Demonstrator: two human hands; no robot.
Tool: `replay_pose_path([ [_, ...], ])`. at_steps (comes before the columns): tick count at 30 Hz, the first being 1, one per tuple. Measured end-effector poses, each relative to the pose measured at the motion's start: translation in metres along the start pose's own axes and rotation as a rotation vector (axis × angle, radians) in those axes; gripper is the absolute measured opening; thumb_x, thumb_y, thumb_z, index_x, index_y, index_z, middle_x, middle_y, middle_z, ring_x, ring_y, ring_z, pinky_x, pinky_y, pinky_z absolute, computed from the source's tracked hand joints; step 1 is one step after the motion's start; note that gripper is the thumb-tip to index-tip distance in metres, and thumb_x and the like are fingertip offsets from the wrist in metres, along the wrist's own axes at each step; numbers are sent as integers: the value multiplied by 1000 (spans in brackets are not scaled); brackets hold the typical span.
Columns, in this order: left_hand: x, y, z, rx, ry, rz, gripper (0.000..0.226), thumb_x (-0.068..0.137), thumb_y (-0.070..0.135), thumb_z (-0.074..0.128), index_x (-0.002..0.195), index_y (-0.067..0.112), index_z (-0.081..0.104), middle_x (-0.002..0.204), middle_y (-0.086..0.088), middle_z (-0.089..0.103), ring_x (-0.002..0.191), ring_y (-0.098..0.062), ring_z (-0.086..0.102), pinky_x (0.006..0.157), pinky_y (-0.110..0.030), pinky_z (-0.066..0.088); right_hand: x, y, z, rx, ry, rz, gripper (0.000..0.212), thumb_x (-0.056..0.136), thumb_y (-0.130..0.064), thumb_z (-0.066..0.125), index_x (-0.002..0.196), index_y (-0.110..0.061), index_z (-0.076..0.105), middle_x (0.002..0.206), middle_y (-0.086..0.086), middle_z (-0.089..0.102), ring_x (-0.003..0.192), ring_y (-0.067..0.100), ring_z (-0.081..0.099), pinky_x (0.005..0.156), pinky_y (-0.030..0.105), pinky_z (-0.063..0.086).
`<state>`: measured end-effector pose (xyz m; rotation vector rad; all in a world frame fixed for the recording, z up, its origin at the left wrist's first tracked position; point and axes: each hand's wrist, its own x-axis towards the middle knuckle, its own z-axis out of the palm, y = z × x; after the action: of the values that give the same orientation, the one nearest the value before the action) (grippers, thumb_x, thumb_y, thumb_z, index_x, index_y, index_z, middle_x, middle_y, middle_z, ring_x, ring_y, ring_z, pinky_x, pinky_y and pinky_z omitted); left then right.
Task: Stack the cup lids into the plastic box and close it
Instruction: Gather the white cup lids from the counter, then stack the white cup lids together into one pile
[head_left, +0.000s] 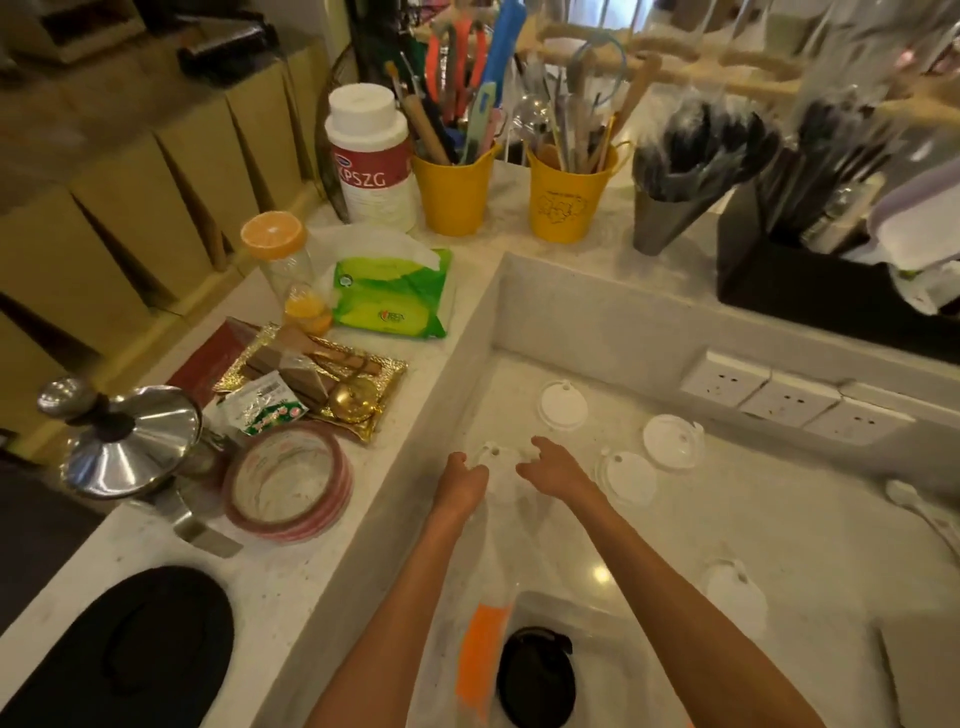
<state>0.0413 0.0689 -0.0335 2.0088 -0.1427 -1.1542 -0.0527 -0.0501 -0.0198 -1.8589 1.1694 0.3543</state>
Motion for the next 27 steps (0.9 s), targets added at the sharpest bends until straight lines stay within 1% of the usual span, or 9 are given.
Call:
replay_pose_path([
  [4, 3, -5, 7, -55, -44, -26, 66, 94, 16, 51, 155, 13, 26, 154, -15, 42, 135, -32, 47, 108, -40, 44, 17, 5, 19, -19, -7, 67, 72, 91, -33, 62, 153, -22, 28, 152, 16, 32, 140, 38, 34, 115, 46, 33],
  [7, 4, -1, 13, -187, -7, -1, 61, 92, 14, 56, 150, 17, 37, 143, -15, 53, 127, -33, 55, 94, -37, 47, 14, 17, 11, 173, 13, 91, 66, 90, -27, 65, 149, -21, 37, 147, 16, 38, 135, 35, 40, 109, 46, 42],
  [9, 2, 7, 18, -319, -5, 12, 49, 94, 17, 59, 141, 19, 47, 132, -18, 62, 118, -36, 63, 82, -36, 51, 5, 32, -3, 352, 35, 69, 51, 91, -22, 65, 139, -15, 51, 138, 14, 53, 121, 30, 56, 90, 39, 55],
  [11, -4, 18, 24, -449, -60, 10, 37, 97, 27, 61, 132, 18, 54, 122, -16, 68, 103, -33, 69, 71, -33, 55, -9, 44, -17, 574, 16, 58, 34, 93, -19, 63, 127, -15, 61, 124, 11, 65, 97, 20, 64, 71, 28, 54],
  [15, -11, 33, 45, -428, -288, -2, 49, 96, 55, 54, 126, 16, 63, 116, -14, 73, 91, -25, 74, 62, -31, 57, -31, 55, -34, 713, 19, 32, 23, 93, -21, 64, 116, -14, 65, 93, 7, 67, 72, 13, 59, 70, 27, 54],
  [17, -6, 31, 52, -512, -501, -43, 55, 97, 58, 49, 125, 13, 65, 119, -17, 74, 94, -25, 76, 67, -33, 60, -34, 54, -42, 698, 81, 37, 24, 93, -19, 64, 116, -10, 64, 94, 6, 67, 76, 15, 61, 71, 29, 56],
  [21, 7, 18, 48, -923, -796, -190, 44, 95, 49, 57, 122, 15, 64, 130, -20, 65, 120, -40, 61, 99, -61, 46, -27, 45, -60, 633, 5, -32, 20, 91, -23, 69, 107, -12, 70, 90, 4, 69, 73, 11, 65, 64, 23, 58],
  [24, 16, 14, 39, -1032, -775, -192, 45, 96, 43, 62, 132, 17, 61, 140, -21, 60, 125, -44, 59, 103, -65, 43, -2, 26, -62, 545, -84, -48, 23, 90, -35, 66, 99, -15, 74, 92, 3, 75, 71, 10, 69, 72, 31, 62],
  [27, 26, 17, 23, -1069, -674, -199, 53, 89, 47, 65, 134, 20, 55, 142, -19, 56, 128, -41, 54, 103, -59, 43, 47, 7, -59, 214, 278, 15, 50, 90, -42, 65, 130, -13, 59, 130, 14, 60, 111, 28, 61, 98, 41, 50],
])
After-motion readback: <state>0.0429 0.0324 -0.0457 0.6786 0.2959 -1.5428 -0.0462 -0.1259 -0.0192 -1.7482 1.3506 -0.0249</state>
